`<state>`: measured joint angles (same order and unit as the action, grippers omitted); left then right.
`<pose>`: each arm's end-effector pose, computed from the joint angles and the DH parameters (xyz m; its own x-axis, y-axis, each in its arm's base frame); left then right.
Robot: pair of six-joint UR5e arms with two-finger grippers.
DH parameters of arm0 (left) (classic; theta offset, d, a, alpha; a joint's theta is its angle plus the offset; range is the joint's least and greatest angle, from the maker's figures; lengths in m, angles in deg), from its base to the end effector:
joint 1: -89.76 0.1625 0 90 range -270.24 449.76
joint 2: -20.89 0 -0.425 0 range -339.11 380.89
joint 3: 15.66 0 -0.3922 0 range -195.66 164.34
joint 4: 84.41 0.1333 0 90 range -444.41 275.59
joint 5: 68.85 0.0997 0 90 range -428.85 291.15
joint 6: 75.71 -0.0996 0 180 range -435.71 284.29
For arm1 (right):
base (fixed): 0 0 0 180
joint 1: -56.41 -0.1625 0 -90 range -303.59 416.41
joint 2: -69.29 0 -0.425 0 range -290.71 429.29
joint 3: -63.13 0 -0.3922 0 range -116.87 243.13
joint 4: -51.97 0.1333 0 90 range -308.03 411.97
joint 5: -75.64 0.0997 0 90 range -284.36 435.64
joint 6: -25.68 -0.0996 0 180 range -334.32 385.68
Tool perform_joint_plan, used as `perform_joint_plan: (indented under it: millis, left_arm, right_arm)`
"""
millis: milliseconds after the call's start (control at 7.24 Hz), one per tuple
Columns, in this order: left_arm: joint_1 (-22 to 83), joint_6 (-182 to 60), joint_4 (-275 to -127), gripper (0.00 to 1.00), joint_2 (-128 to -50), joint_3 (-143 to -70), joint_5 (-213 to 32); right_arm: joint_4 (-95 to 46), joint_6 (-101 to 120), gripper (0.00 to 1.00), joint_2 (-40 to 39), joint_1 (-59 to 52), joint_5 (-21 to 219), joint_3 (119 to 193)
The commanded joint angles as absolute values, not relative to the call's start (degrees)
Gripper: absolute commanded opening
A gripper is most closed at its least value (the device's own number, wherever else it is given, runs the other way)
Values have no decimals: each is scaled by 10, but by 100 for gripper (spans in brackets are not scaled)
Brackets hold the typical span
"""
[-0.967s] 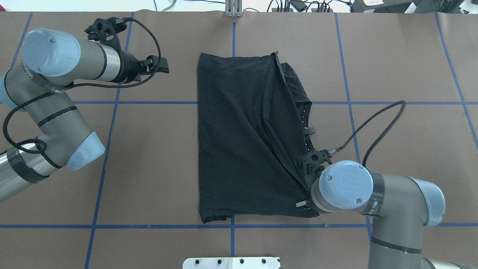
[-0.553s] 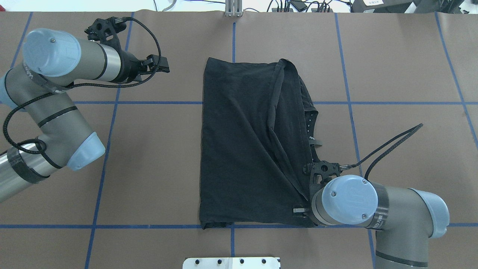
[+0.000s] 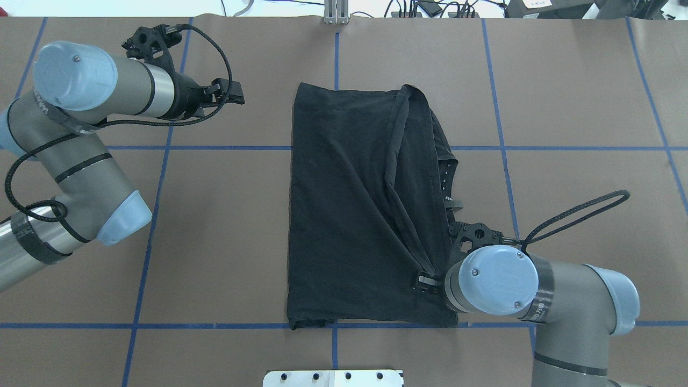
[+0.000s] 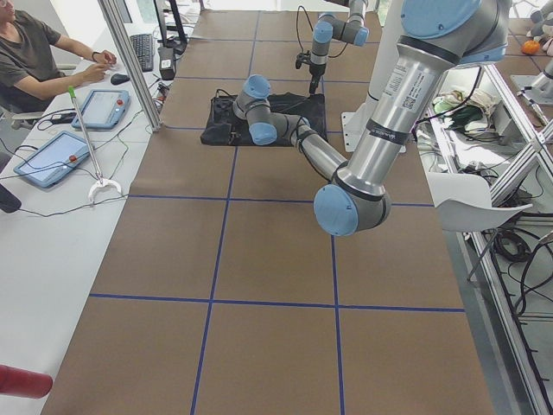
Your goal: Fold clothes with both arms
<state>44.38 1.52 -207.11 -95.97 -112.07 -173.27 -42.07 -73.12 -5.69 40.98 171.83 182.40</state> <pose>0.3784 -0.5379 0.2747 0.3960 -0.0965 -0.9132 0.4533 0.8854 0.1030 -0.4792 -0.2594 0.3103 0.6969 0.3501 0.6259 -0.3076 0.9343 -0.1802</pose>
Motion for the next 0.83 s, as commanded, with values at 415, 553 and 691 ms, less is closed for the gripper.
perform_joint_plan:
  millis: [415,553,691]
  left_arm:
    - [445,17,-2071,100,-960,-1121,-1733]
    - [445,17,-2072,100,-960,-1121,-1733]
    - [445,17,-2071,100,-959,-1121,-1732]
  right_arm:
    - [-298,-1047,100,-52,421,1657,1774]
    - [-299,-1073,99,-55,421,1656,1781]
    - [-299,-1087,98,-64,430,1642,1777]
